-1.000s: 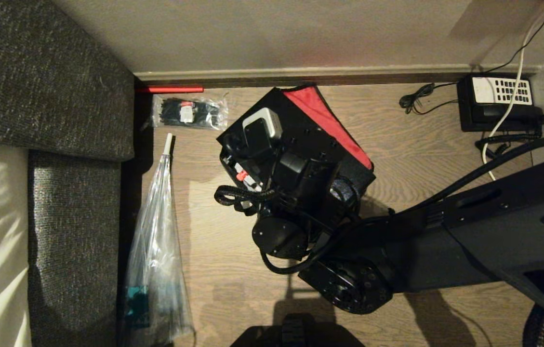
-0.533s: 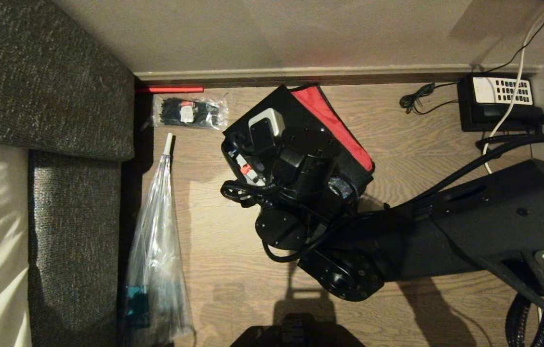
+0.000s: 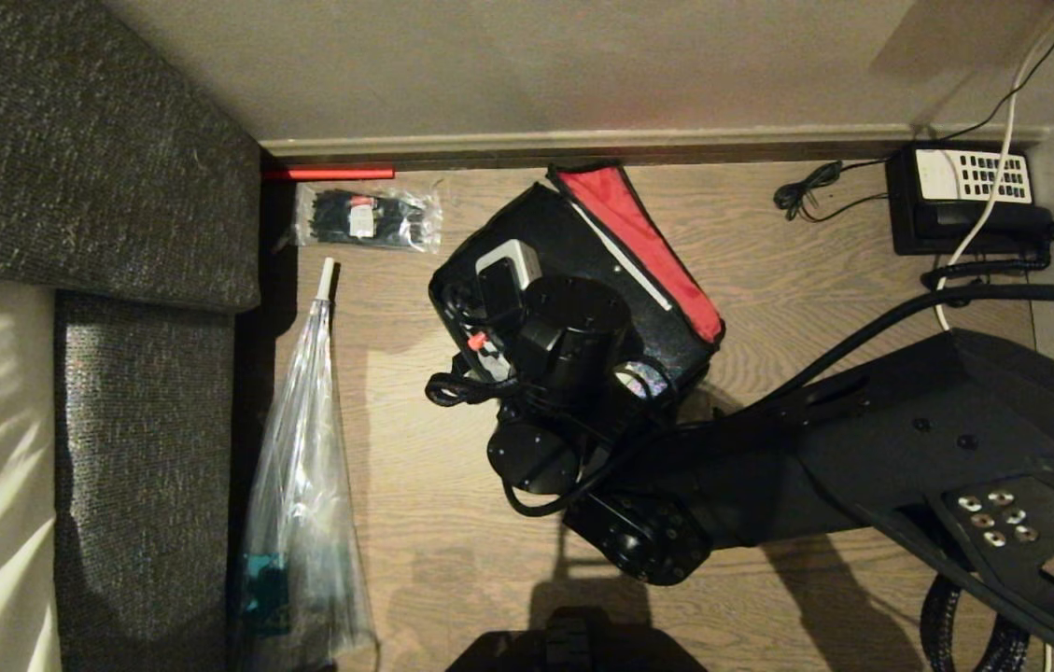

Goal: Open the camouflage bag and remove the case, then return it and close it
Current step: Place the black box back

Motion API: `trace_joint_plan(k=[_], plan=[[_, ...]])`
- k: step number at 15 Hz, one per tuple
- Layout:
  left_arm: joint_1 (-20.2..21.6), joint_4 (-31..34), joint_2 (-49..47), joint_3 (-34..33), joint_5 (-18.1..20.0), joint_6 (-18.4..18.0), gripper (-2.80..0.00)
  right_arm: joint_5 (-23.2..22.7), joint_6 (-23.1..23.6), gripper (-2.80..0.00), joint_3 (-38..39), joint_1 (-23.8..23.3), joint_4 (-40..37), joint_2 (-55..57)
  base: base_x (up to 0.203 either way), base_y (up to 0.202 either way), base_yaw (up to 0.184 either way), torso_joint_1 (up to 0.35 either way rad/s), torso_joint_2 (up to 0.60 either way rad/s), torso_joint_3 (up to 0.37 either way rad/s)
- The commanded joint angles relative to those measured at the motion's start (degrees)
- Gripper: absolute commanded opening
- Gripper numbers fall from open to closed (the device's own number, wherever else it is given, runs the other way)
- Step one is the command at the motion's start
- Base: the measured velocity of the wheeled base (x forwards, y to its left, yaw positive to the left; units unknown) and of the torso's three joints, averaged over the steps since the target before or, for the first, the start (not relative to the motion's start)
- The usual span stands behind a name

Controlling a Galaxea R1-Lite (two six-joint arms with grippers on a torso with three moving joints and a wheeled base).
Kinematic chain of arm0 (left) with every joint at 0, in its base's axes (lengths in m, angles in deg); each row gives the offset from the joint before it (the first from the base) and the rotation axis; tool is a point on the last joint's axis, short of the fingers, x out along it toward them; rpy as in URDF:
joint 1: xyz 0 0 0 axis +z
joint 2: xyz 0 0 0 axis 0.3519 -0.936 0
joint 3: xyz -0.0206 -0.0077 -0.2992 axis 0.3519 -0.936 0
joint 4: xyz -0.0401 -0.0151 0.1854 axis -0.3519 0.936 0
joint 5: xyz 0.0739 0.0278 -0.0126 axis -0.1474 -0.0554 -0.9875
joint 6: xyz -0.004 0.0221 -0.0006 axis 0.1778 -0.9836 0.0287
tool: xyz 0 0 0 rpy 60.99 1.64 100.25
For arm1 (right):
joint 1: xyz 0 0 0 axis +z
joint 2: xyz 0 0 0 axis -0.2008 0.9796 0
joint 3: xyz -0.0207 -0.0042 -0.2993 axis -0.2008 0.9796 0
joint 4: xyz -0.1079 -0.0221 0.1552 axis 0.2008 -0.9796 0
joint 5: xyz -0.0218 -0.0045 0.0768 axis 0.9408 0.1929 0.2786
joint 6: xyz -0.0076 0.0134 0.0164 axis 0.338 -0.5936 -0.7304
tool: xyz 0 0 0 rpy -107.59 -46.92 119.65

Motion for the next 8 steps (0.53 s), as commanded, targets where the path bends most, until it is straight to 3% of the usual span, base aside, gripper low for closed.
trace_joint_plan(k=[1, 8], plan=[[0.0, 0.0, 0.0, 0.0, 0.0, 0.0, -2.8, 0.3, 0.3, -2.8, -0.7, 0.0, 0.4, 1.1, 0.0, 0.0, 0.0, 0.0, 0.0, 0.0], [0.0, 0.0, 0.0, 0.0, 0.0, 0.0, -2.8, -0.7, -0.7, -2.8, -1.9, -0.8, 0.2, 3.8, 0.0, 0.0, 0.0, 0.0, 0.0, 0.0]])
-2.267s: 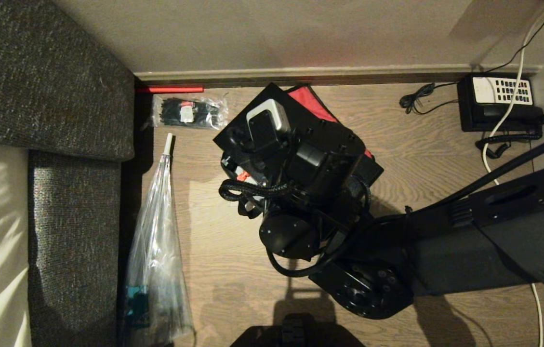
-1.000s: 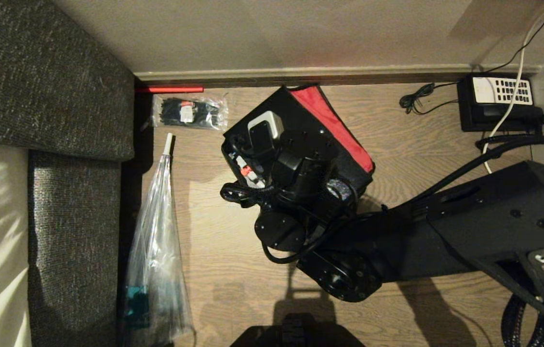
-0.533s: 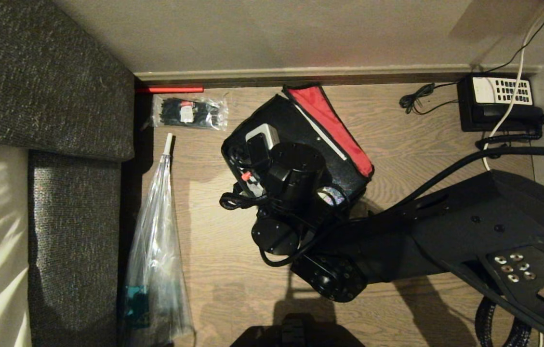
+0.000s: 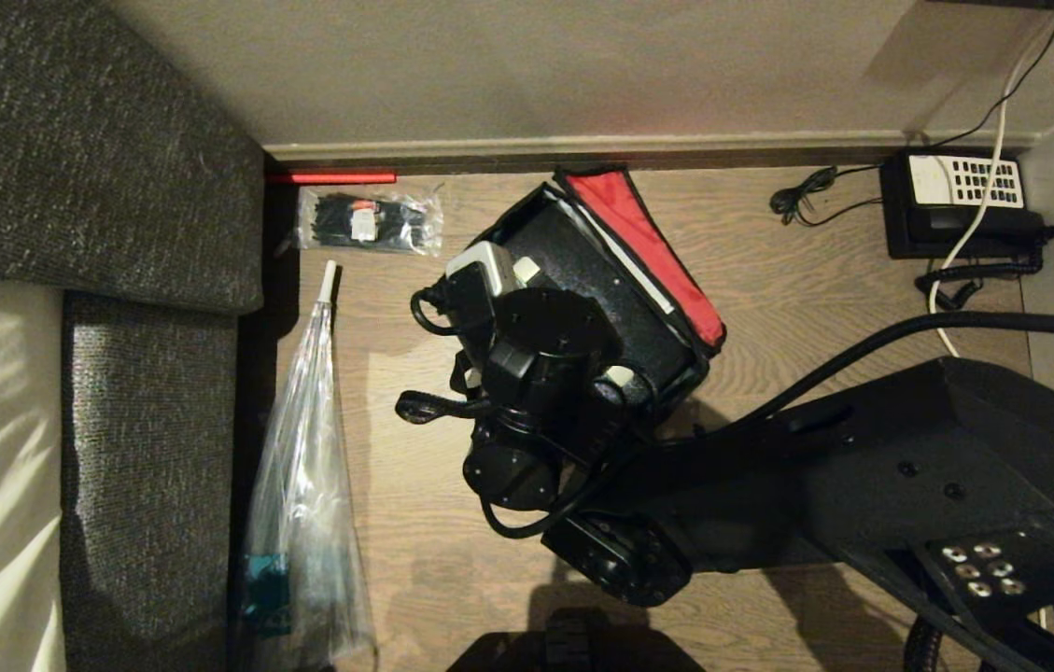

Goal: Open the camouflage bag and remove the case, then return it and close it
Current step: Place the black box back

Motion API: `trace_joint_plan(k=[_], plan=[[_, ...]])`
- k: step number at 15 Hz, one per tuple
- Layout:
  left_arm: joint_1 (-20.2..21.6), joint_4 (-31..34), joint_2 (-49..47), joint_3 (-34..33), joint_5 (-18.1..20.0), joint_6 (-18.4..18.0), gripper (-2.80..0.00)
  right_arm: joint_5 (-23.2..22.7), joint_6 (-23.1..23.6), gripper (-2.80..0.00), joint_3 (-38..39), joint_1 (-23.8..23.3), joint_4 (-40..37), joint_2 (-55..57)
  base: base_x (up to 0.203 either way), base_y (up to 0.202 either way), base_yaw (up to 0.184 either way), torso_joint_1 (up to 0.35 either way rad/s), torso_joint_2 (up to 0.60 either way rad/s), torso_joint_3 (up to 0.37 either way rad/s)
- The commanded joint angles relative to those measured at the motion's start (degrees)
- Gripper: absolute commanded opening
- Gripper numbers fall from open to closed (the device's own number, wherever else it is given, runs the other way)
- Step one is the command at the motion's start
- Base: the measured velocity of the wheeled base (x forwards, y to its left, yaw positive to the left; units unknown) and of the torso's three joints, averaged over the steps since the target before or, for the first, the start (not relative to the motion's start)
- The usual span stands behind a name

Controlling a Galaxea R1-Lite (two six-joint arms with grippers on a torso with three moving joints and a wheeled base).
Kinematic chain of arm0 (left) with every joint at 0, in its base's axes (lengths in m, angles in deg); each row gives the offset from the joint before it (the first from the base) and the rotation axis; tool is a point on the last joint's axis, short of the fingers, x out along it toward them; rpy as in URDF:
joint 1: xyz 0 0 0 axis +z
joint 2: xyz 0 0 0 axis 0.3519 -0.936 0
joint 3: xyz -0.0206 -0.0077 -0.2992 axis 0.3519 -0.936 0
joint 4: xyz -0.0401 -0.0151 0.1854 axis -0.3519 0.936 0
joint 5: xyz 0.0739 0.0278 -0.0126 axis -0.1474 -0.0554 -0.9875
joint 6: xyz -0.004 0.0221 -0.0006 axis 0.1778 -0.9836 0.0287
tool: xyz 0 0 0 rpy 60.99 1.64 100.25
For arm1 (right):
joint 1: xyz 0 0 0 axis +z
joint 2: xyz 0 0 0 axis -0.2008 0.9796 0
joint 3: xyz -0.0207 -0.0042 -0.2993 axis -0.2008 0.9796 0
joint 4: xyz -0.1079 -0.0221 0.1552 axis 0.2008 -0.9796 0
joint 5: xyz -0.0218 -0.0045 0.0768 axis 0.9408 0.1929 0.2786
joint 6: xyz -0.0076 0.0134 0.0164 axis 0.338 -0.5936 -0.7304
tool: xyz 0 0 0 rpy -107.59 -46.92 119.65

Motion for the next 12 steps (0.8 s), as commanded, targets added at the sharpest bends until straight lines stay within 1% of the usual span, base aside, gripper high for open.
trace_joint_plan(k=[1, 3, 5, 6, 8, 10, 12], plan=[[0.1, 0.0, 0.0, 0.0, 0.0, 0.0, -2.8, 0.4, -0.4, -2.8, 0.9, -0.1, -0.6, 0.0, 0.0, 0.0, 0.0, 0.0, 0.0, 0.0], [0.1, 0.0, 0.0, 0.0, 0.0, -0.1, -2.8, 0.4, -0.4, -2.8, 1.8, -0.2, -2.6, -3.0, 0.0, 0.0, 0.0, 0.0, 0.0, 0.0], [0.1, 0.0, 0.0, 0.0, 0.0, -0.1, -2.8, 0.5, -0.4, -2.8, 5.7, -0.9, -5.4, -6.9, 0.0, 0.0, 0.0, 0.0, 0.0, 0.0], [0.1, 0.0, 0.0, 0.0, 0.0, -0.1, -2.8, 0.5, -0.5, 0.0, 8.8, -1.4, -6.8, -8.9, 0.0, 0.0, 0.0, 0.0, 0.0, 0.0], [0.1, 0.0, 0.0, 0.0, 0.0, -0.1, -2.8, 0.5, -1.7, 0.0, 15.8, -2.7, -7.9, -12.5, 0.0, 0.0, 0.0, 0.0, 0.0, 0.0], [0.1, 0.0, 0.0, 0.0, 0.0, 0.0, -2.8, 0.6, -4.4, 0.0, 22.9, -5.1, -8.7, -16.8, 0.0, 0.0, 0.0, 0.0, 0.0, 0.0], [0.1, 0.0, 0.0, 0.0, 0.0, 0.0, -2.8, 0.5, -6.5, 0.0, 28.2, -10.8, -9.7, -20.8, 0.0, 0.0, 0.0, 0.0, 0.0, 0.0]])
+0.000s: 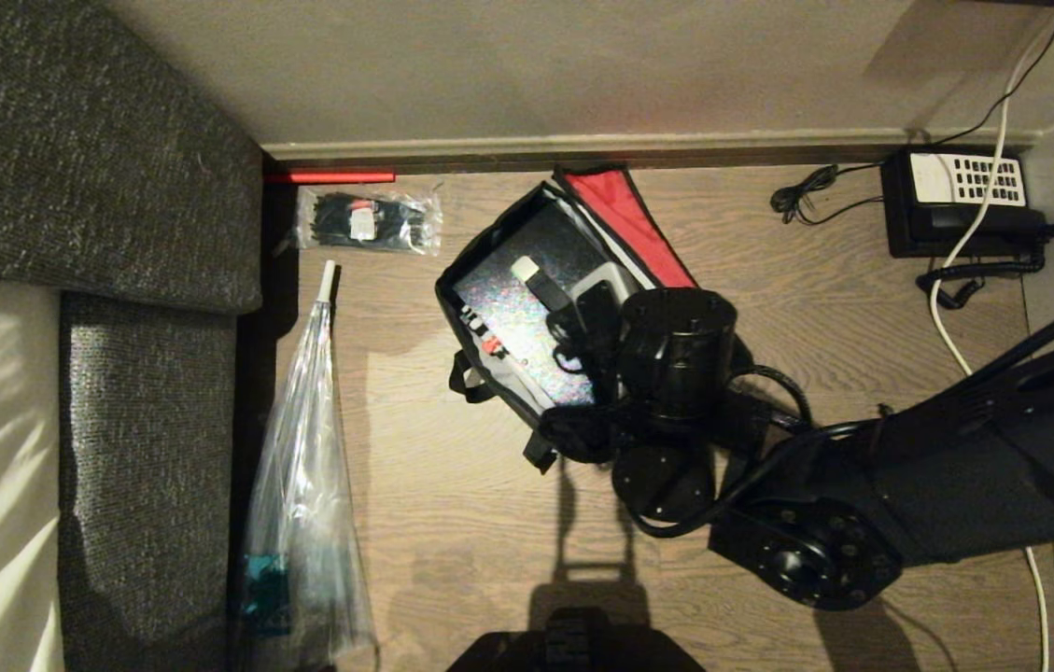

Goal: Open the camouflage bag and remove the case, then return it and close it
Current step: Place the black box back, then close the top of the storage box

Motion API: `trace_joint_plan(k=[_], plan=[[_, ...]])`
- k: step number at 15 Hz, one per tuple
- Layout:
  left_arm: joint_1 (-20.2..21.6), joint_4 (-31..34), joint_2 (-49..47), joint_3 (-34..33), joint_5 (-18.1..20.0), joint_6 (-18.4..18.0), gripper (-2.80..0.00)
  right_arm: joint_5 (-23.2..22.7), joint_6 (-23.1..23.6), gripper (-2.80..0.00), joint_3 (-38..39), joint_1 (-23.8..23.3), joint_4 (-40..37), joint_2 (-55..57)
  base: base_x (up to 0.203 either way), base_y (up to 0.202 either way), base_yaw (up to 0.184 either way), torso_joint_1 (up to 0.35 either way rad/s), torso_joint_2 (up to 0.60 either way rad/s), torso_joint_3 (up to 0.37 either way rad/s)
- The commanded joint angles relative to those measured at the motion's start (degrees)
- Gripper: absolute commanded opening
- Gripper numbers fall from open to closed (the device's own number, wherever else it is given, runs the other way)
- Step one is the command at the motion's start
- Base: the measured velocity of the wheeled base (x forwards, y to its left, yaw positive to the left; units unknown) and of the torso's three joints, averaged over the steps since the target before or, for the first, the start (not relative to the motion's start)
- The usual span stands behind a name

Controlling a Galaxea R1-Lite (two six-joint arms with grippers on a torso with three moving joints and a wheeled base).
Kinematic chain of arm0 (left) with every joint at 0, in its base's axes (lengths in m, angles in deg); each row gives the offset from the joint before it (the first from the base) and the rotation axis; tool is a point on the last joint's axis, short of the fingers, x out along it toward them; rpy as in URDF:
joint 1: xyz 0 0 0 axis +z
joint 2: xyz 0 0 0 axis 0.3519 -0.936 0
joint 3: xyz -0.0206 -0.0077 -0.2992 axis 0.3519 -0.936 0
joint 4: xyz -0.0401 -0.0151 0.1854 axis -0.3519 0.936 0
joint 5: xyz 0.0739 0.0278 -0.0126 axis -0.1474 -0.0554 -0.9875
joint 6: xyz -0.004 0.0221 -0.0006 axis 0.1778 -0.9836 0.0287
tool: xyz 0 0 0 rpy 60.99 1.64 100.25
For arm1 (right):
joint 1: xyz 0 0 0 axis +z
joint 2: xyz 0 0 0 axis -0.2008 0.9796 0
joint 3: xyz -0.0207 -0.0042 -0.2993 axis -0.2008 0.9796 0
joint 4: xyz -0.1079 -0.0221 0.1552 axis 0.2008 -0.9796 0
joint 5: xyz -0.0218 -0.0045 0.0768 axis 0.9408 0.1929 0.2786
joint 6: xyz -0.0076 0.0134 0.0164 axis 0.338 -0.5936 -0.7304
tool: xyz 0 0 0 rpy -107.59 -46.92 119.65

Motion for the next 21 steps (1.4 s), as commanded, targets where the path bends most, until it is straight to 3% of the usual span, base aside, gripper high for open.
trace_joint_plan(k=[1, 5, 6, 8, 9, 12, 14, 18, 20, 21], plan=[[0.0, 0.0, 0.0, 0.0, 0.0, 0.0, -2.8, 0.3, -1.4, 0.0, 5.9, -6.7, -1.2, -6.4, 0.0, 0.0, 0.0, 0.0, 0.0, 0.0], [0.0, 0.0, 0.0, 0.0, 0.0, -0.1, -2.8, -1.7, -5.5, 0.0, 11.8, -17.9, -6.3, -14.1, 0.0, 0.0, 0.0, 0.0, 0.0, 0.0], [0.0, 0.0, 0.0, 0.0, 0.0, 0.0, -2.8, -2.9, -6.2, -2.8, 13.2, -20.7, -6.7, -15.3, 0.0, 0.0, 0.0, 0.0, 0.0, 0.0], [0.0, 0.0, 0.0, 0.0, 0.0, 0.0, -2.8, -7.1, -7.5, -2.8, 16.1, -26.5, -7.5, -17.4, 0.0, 0.0, 0.0, 0.0, 0.0, 0.0], [0.0, 0.0, 0.1, 0.0, 0.0, 0.0, -2.8, -10.0, -11.5, -2.8, 16.4, -28.1, -8.2, -17.6, 0.0, 0.0, 0.0, 0.0, 0.0, 0.0], [0.0, 0.0, 0.0, 0.0, 0.0, -0.1, -2.8, -16.2, -15.9, -2.8, 15.9, -32.0, -15.4, -17.6, 0.0, 0.0, 0.0, 0.0, 0.0, 0.0], [0.0, 0.0, 0.0, 0.0, 0.0, 0.0, -2.8, -27.1, -18.2, -2.8, 15.1, -34.9, -19.4, -17.9, 0.0, 0.0, 0.0, 0.0, 0.0, 0.0], [0.0, 0.0, 0.0, 0.0, -0.1, 0.0, -2.8, -57.6, -24.8, -2.8, 12.9, -39.0, -25.2, -17.5, 0.0, 0.0, 0.0, 0.0, 0.0, 0.0], [0.0, 0.0, 0.1, 0.0, 0.0, 0.0, -2.8, -67.1, -23.9, -2.8, 13.1, -44.5, -32.0, -17.3, 0.0, 0.0, 0.0, 0.0, 0.0, 0.0], [0.0, 0.0, 0.0, 0.0, 0.0, -0.1, -2.8, -69.5, -22.4, -2.8, 13.1, -45.1, -33.3, -16.9, 0.0, 0.0, 0.0, 0.0, 0.0, 0.0]])
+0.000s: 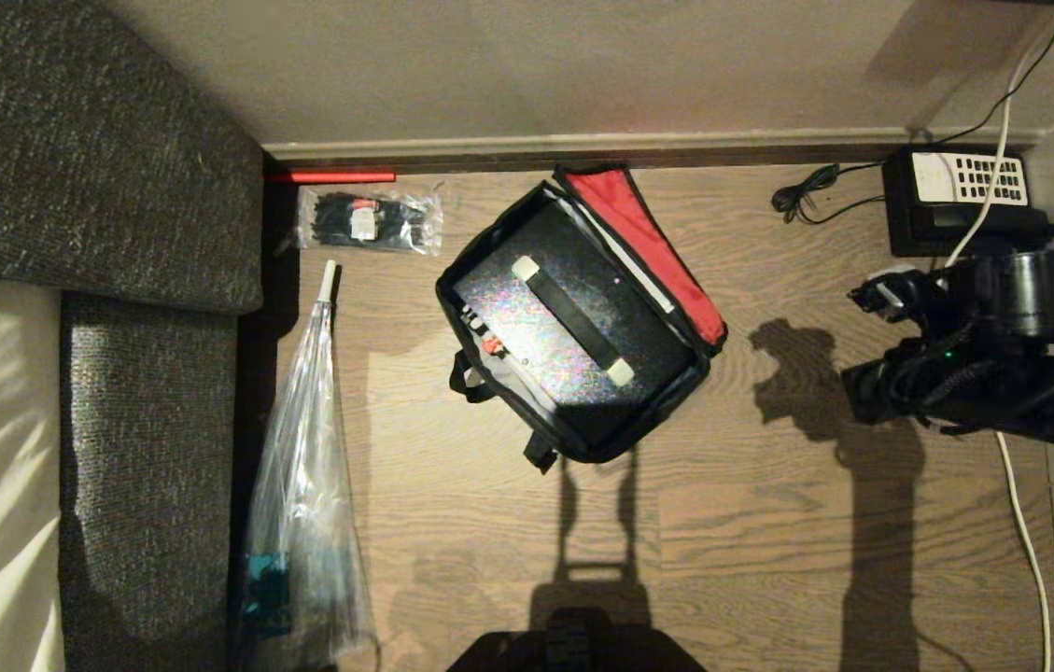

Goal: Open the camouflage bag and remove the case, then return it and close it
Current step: Close the top of the storage box

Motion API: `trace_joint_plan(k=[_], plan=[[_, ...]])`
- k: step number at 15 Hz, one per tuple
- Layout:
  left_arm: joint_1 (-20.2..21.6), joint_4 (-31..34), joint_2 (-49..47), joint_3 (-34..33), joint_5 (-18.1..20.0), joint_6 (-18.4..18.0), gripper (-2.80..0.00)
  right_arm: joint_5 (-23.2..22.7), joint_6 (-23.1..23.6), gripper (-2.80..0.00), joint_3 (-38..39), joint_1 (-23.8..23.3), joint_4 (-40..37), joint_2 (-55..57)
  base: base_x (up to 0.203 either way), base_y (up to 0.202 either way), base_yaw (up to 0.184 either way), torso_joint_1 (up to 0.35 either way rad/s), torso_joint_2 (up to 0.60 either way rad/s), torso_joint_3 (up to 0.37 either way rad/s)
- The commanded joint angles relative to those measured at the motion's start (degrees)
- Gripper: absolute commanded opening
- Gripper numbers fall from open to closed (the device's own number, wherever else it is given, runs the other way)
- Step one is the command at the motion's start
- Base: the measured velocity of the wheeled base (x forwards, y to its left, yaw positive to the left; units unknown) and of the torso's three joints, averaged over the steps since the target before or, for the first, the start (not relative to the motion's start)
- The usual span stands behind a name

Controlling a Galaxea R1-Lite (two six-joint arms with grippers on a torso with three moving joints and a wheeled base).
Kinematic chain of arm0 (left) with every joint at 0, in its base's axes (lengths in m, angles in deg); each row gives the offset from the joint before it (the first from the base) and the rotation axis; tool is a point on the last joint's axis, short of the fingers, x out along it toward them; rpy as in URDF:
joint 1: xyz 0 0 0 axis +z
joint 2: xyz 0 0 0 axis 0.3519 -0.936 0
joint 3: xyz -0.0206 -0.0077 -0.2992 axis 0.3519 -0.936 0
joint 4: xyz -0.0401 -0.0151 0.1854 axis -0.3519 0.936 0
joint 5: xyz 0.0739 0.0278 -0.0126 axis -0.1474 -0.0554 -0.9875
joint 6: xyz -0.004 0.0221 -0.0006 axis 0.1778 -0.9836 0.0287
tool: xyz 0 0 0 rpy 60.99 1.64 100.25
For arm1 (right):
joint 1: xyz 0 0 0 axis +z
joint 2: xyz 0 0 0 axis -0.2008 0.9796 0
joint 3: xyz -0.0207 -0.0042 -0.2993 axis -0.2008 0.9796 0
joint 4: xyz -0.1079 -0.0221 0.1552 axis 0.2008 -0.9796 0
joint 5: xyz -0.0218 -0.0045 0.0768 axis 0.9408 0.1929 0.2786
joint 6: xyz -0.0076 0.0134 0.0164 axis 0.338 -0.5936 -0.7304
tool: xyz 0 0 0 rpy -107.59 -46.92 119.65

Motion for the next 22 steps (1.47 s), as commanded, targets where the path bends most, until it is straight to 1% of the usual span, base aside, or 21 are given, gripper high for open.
trace_joint_plan(k=[1, 2, 4, 5, 7, 9, 10, 12, 14, 15, 17, 18, 20, 22], plan=[[0.0, 0.0, 0.0, 0.0, 0.0, 0.0, -2.8, -9.6, 0.7, -2.8, 0.2, -1.8, -0.9, 1.2, 0.0, 0.0, 0.0, 0.0, 0.0, 0.0], [0.0, 0.0, 0.0, 0.0, -0.1, 0.0, -2.8, -15.5, -2.4, -2.8, 0.6, -1.7, 1.1, 1.3, 0.0, 0.0, 0.0, 0.0, 0.0, 0.0], [0.0, 0.0, 0.1, 0.0, 0.0, 0.0, -2.8, -29.4, -15.1, -2.8, 0.8, -1.5, 7.4, 1.7, 0.0, 0.0, 0.0, 0.0, 0.0, 0.0], [0.0, 0.0, 0.0, 0.0, 0.0, 0.0, -2.8, -32.5, -22.0, -2.8, 0.7, -1.2, 10.3, 2.3, 0.0, 0.0, 0.0, 0.0, 0.0, 0.0], [0.0, 0.0, 0.0, 0.0, 0.0, 0.0, -2.8, -34.6, -40.4, -2.8, 0.2, -1.1, 14.6, 3.2, 0.0, 0.0, 0.0, 0.0, 0.0, 0.0], [0.0, 0.0, 0.0, 0.0, 0.0, 0.0, -2.8, -34.8, -58.1, -2.8, -1.2, -1.2, 17.5, 4.7, 0.0, 0.0, 0.0, 0.0, 0.0, 0.0], [0.0, 0.0, 0.0, 0.0, 0.0, -0.1, -2.8, -33.4, -64.2, -2.8, -2.2, -1.3, 18.4, 5.7, 0.0, 0.0, 0.0, 0.0, 0.0, 0.0], [0.0, 0.0, 0.1, 0.0, 0.0, 0.0, -2.8, -30.0, -69.3, -2.8, -3.8, -1.2, 18.7, 8.4, 0.0, 0.0, 0.0, 0.0, 0.0, 0.0], [0.0, 0.0, 0.0, 0.0, 0.0, 0.0, -2.8, -29.0, -78.4, -2.8, -7.8, -1.2, 18.4, 10.3, 0.0, 0.0, 0.0, 0.0, 0.0, 0.0], [0.0, 0.0, 0.0, 0.0, 0.0, 0.0, -2.8, -28.4, -80.3, -2.8, -8.9, -1.2, 18.8, 12.0, 0.0, 0.0, 0.0, 0.0, 0.0, 0.0], [0.0, 0.0, 0.0, 0.0, -0.1, 0.0, -2.8, -26.5, -79.9, -2.8, -11.9, -1.0, 17.4, 14.8, 0.0, 0.0, 0.0, 0.0, 0.0, 0.0], [0.0, 0.0, 0.1, 0.0, 0.0, -0.1, -2.8, -25.6, -79.7, 0.0, -13.5, -0.6, 16.0, 15.8, 0.0, 0.0, 0.0, 0.0, 0.0, 0.0], [0.0, 0.0, 0.0, 0.0, 0.0, 0.0, -2.8, -24.1, -79.6, 0.0, -14.1, 0.4, 14.3, 18.2, 0.0, 0.0, 0.0, 0.0, 0.0, 0.0], [0.0, 0.0, 0.0, 0.0, 0.0, 0.0, -2.8, -20.5, -80.4, 0.0, -14.4, 1.5, 11.6, 19.5, 0.0, 0.0, 0.0, 0.0, 0.0, 0.0]])
